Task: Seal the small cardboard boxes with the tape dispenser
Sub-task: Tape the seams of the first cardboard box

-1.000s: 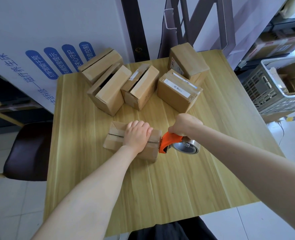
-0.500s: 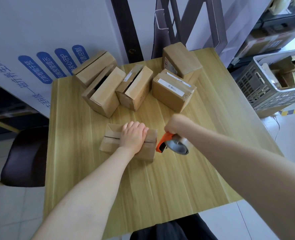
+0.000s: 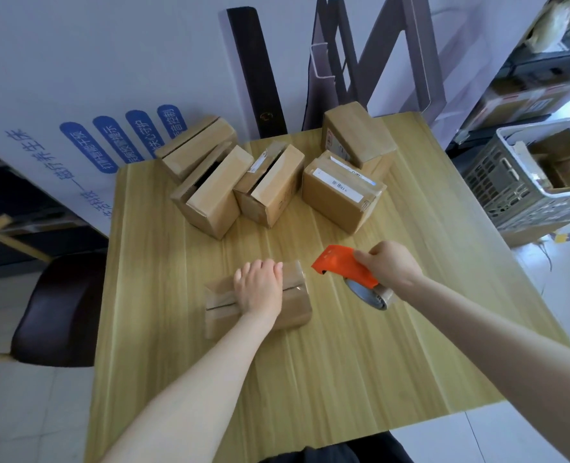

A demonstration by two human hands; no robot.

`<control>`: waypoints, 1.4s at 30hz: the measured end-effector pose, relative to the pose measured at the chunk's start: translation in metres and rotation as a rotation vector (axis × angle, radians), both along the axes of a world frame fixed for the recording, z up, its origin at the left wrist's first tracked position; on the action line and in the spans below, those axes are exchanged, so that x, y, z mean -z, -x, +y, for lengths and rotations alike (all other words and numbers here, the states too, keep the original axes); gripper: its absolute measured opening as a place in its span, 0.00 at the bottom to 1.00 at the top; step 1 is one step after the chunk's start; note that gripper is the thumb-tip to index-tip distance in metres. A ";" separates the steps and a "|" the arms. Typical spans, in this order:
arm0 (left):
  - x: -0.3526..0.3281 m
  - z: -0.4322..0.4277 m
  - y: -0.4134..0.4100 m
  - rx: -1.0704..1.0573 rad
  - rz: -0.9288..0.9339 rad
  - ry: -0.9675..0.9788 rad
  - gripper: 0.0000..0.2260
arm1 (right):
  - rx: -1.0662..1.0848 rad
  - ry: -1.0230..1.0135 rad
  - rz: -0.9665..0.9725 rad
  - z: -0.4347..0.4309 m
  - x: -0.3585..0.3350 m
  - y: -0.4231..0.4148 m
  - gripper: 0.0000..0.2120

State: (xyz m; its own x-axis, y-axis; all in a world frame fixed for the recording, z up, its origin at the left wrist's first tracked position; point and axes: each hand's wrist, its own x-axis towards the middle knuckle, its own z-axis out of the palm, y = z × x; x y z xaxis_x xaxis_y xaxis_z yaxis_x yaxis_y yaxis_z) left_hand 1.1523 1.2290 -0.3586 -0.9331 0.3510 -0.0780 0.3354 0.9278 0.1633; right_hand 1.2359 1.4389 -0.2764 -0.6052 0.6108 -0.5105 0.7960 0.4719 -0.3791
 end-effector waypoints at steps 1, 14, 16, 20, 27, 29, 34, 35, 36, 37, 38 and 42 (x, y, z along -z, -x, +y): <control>-0.001 0.001 -0.001 -0.045 -0.008 -0.030 0.19 | 0.012 -0.002 0.021 0.003 -0.001 -0.005 0.22; -0.017 0.012 0.022 0.800 -0.083 0.079 0.15 | 0.091 0.025 0.255 0.012 -0.001 -0.039 0.26; -0.015 0.015 0.017 0.577 -0.083 0.077 0.15 | 0.085 0.067 0.311 0.010 -0.002 -0.043 0.25; -0.013 0.022 0.003 0.339 -0.095 0.100 0.15 | 0.046 0.138 0.414 0.005 -0.009 -0.054 0.20; -0.067 0.030 0.007 -0.318 -0.842 -0.943 0.14 | -0.023 0.282 0.561 -0.002 -0.031 -0.077 0.16; -0.083 0.030 0.007 -0.395 -1.205 -1.001 0.22 | -0.023 0.348 0.598 -0.004 -0.037 -0.081 0.15; -0.107 0.025 0.001 -0.340 -1.386 -1.078 0.21 | -0.076 0.293 0.596 -0.007 -0.044 -0.082 0.14; -0.111 0.023 0.000 -0.325 -1.360 -1.083 0.19 | -0.086 0.286 0.599 -0.007 -0.045 -0.082 0.14; -0.114 0.022 0.000 -0.305 -1.331 -1.084 0.17 | -0.092 0.293 0.604 -0.008 -0.046 -0.081 0.13; -0.117 0.020 0.000 -0.286 -1.310 -1.089 0.15 | -0.096 0.301 0.607 -0.008 -0.047 -0.081 0.13; -0.120 0.018 -0.001 -0.268 -1.296 -1.100 0.14 | -0.099 0.305 0.607 -0.009 -0.049 -0.081 0.13; -0.127 0.009 -0.002 -0.193 -1.253 -1.129 0.10 | -0.115 0.303 0.606 -0.012 -0.054 -0.080 0.11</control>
State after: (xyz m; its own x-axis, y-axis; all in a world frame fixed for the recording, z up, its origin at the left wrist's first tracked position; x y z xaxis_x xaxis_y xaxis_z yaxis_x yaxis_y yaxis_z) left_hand 1.1543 1.2380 -0.2321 -0.5298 0.6405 -0.5559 -0.5988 0.1817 0.7801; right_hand 1.3157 1.4271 -0.2226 -0.8901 0.4096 -0.1996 0.3533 0.3436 -0.8701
